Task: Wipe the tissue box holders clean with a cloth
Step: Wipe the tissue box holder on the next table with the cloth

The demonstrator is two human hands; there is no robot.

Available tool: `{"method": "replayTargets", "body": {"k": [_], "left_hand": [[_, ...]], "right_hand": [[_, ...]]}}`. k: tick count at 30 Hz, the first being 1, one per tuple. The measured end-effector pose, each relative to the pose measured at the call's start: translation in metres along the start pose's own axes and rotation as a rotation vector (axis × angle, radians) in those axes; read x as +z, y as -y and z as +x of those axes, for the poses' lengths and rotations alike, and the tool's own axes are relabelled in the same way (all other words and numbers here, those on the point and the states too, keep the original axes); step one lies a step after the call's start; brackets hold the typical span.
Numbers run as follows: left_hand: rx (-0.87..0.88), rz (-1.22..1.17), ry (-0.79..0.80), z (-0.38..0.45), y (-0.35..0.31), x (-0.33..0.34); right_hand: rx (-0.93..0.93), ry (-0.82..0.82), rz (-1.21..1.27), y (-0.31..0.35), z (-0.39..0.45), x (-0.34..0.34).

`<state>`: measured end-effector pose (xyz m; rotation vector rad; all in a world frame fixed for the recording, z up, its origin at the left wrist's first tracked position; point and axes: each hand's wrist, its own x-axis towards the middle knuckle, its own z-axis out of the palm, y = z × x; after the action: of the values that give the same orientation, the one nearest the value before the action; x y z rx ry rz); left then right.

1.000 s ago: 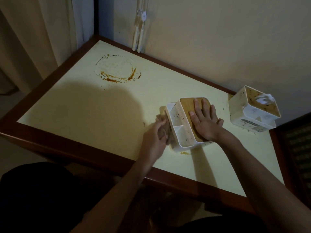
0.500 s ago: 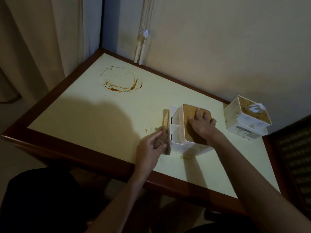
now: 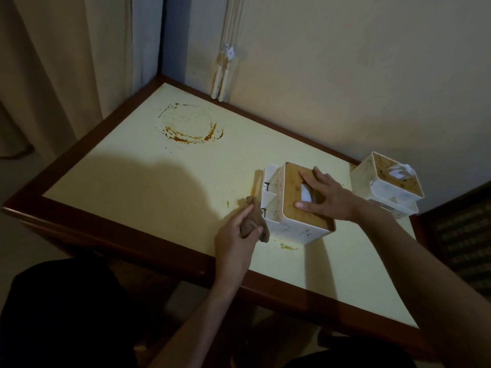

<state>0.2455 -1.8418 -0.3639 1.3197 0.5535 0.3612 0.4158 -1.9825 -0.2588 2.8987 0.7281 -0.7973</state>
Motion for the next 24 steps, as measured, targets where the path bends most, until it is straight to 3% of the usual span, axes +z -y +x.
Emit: {"method": "replayTargets", "body": {"k": [5, 19, 24], "left_hand": [[0.041, 0.045, -0.058, 0.001, -0.007, -0.001], [0.208, 0.262, -0.058, 0.025, -0.008, -0.009], [0.216, 0.233, -0.013, 0.045, -0.01, -0.017]], "right_hand": [[0.06, -0.039, 0.03, 0.001, 0.001, 0.013], [0.481, -0.24, 0.012, 0.055, 0.012, 0.023], [0.474, -0.37, -0.092, 0.057, 0.005, 0.016]]}}
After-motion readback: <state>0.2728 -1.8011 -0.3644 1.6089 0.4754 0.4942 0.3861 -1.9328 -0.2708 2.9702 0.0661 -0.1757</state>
